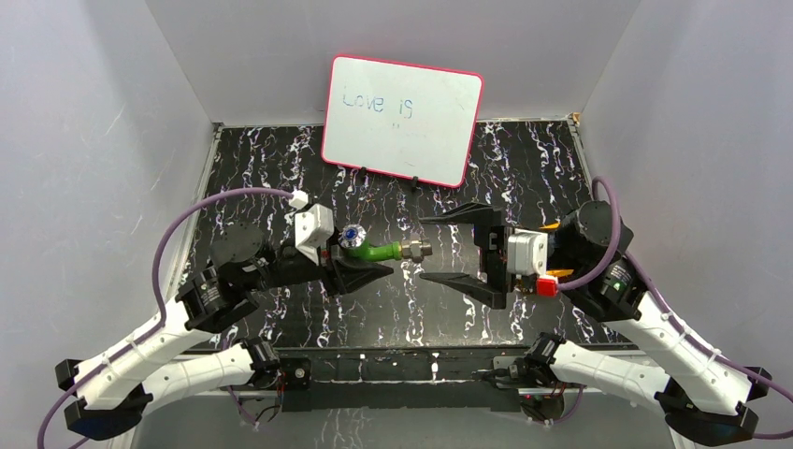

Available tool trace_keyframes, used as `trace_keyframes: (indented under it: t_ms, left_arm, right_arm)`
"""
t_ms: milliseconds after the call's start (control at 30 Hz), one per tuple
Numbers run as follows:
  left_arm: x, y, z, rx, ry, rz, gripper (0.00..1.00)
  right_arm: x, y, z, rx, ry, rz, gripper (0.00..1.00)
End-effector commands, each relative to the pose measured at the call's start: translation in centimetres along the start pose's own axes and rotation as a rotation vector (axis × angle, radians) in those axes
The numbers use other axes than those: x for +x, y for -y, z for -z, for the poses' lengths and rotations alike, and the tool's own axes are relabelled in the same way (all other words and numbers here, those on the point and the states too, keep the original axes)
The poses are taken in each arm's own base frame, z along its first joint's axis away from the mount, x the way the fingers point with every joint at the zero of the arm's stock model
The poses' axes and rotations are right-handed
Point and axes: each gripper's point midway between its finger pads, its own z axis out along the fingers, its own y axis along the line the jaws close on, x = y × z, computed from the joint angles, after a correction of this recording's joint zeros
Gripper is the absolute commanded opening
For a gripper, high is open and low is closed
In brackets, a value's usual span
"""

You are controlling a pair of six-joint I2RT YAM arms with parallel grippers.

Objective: Install the water faucets
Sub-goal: Screw the water faucet onto the adaptor.

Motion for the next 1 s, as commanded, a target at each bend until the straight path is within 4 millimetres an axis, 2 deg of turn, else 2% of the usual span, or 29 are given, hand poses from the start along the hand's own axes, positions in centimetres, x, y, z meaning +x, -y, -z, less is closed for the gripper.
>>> trace_keyframes:
  t_ms: [0, 300, 667, 967]
  left_arm:
    - [-3.5, 1.4, -0.1, 0.048, 0.103, 0.058, 0.0]
    - [-2.9, 2.0, -1.4, 0.101, 0.079, 0.159, 0.0]
    - [-3.1, 2.3, -1.1, 0.106, 0.075, 0.165, 0.0]
    - [-2.9, 2.3, -0.8, 0.1, 0.066, 0.166, 0.0]
  right_arm:
    - [-0.5, 0.1, 0.4, -0.033, -0.021, 0.151, 0.82]
    - [0.8, -0.2, 1.0, -0.047, -0.082, 0.212, 0.8]
    - [2.2, 0.0, 1.1, -0.038, -0.125, 0.228, 0.75]
    - [1.9, 0.0, 0.6, -0.04, -0.098, 0.2, 0.62]
